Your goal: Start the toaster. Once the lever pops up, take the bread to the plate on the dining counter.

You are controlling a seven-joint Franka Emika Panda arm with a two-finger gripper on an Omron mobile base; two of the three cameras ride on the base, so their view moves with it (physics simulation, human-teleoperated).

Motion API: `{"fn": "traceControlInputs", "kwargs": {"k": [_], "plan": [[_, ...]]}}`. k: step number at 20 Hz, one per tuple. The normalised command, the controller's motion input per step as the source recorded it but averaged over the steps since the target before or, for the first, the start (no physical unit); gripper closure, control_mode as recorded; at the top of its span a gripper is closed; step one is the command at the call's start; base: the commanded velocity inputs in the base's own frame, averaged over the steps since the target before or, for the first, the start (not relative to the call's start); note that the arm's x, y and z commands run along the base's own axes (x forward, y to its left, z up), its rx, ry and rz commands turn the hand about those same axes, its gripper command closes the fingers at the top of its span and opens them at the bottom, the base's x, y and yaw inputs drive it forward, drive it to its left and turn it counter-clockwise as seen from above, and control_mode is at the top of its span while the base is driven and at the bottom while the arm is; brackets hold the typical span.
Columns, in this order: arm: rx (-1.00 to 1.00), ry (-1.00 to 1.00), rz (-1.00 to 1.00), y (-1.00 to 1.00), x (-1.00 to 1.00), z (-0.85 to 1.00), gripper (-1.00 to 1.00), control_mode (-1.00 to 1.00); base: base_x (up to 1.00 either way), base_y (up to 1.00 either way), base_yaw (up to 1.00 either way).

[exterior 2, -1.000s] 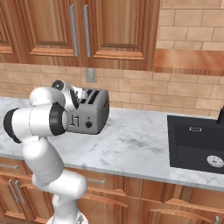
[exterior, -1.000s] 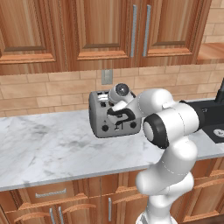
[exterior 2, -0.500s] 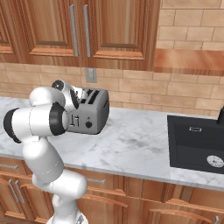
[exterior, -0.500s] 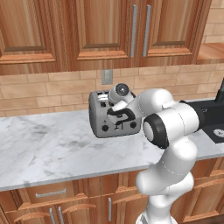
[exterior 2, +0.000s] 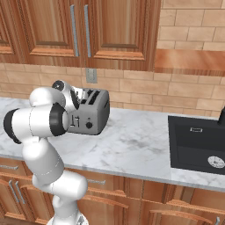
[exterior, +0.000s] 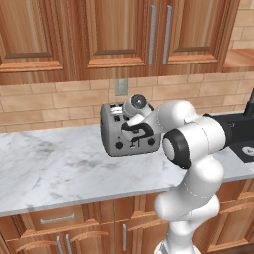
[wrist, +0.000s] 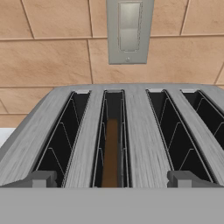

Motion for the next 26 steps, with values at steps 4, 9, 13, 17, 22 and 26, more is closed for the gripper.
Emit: {"fn": "traceControlInputs", "kwargs": {"k": [4,9,13,17,22,26], "plan": [[0.00,0.00,0.00,0.00,0.00,0.00,-1.00,-1.00,0.00,0.00,0.00],[0.00,0.00,0.00,0.00,0.00,0.00,-1.00,-1.00,0.00,0.00,0.00],[0.00,0.00,0.00,0.00,0.00,0.00,-1.00,-1.00,0.00,0.00,0.00],[0.00,0.00,0.00,0.00,0.00,0.00,-1.00,-1.00,0.00,0.00,0.00],[0.00,0.00,0.00,0.00,0.00,0.00,-1.00,-1.00,0.00,0.00,0.00],[0.00,0.00,0.00,0.00,0.00,0.00,-1.00,-1.00,0.00,0.00,0.00]]}}
